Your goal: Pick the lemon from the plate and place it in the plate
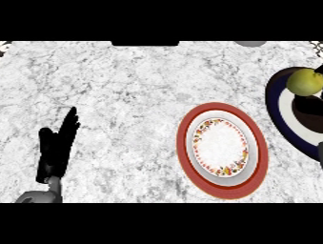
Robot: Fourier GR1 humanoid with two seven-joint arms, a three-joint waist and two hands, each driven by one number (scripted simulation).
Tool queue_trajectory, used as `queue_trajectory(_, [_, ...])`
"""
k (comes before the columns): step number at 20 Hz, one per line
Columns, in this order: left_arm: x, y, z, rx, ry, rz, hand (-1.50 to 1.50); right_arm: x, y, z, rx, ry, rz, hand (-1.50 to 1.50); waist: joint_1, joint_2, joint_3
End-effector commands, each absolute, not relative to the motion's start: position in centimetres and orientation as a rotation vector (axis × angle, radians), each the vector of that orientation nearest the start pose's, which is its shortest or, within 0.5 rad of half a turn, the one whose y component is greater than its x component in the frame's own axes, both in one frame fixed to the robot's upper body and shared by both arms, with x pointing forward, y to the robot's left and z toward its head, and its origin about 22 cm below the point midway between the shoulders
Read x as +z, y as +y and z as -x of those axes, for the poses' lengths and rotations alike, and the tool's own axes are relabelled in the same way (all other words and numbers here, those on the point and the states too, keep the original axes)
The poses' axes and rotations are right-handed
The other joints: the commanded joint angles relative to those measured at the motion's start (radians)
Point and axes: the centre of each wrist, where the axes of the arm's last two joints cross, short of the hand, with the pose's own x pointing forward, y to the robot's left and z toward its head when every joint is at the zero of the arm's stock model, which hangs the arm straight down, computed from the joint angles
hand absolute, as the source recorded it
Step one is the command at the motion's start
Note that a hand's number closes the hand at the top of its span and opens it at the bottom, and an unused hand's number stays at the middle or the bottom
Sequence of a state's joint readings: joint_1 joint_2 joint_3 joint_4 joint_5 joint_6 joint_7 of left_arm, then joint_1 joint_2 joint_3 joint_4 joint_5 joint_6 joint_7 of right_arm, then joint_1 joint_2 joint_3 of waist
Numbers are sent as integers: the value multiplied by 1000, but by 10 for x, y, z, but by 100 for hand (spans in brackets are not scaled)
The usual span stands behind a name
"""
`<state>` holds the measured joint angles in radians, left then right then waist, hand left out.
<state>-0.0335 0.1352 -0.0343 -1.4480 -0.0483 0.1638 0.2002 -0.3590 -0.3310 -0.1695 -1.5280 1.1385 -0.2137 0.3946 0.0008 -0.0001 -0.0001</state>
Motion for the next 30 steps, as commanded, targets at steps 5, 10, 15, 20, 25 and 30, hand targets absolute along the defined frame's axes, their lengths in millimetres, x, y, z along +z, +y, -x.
queue_trajectory(5, [-16, 240, -251, -18, -1296, -247, 0, 113, -363, -348, 460, -1241, 1535, 150, 8, 2, 0])
queue_trajectory(10, [-2, 254, -250, -36, -1284, -246, 0, 90, -399, -341, 524, -1084, 1379, 150, 12, 3, 1])
queue_trajectory(15, [-18, 241, -242, -41, -1297, -239, 0, 69, -411, -341, 615, -968, 1213, 150, 10, 2, 1])
queue_trajectory(20, [0, 239, -251, -21, -1291, -236, 0, 73, -439, -344, 664, -986, 1118, -150, 11, 2, 1])
queue_trajectory(25, [-9, 252, -258, -32, -1287, -249, 0, 73, -444, -336, 615, -1315, 1031, -150, -4, 1, 1])
queue_trajectory(30, [-12, 263, -249, -12, -1281, -246, 0, 89, -445, -339, 238, -1644, 863, -150, -13, -5, 2])
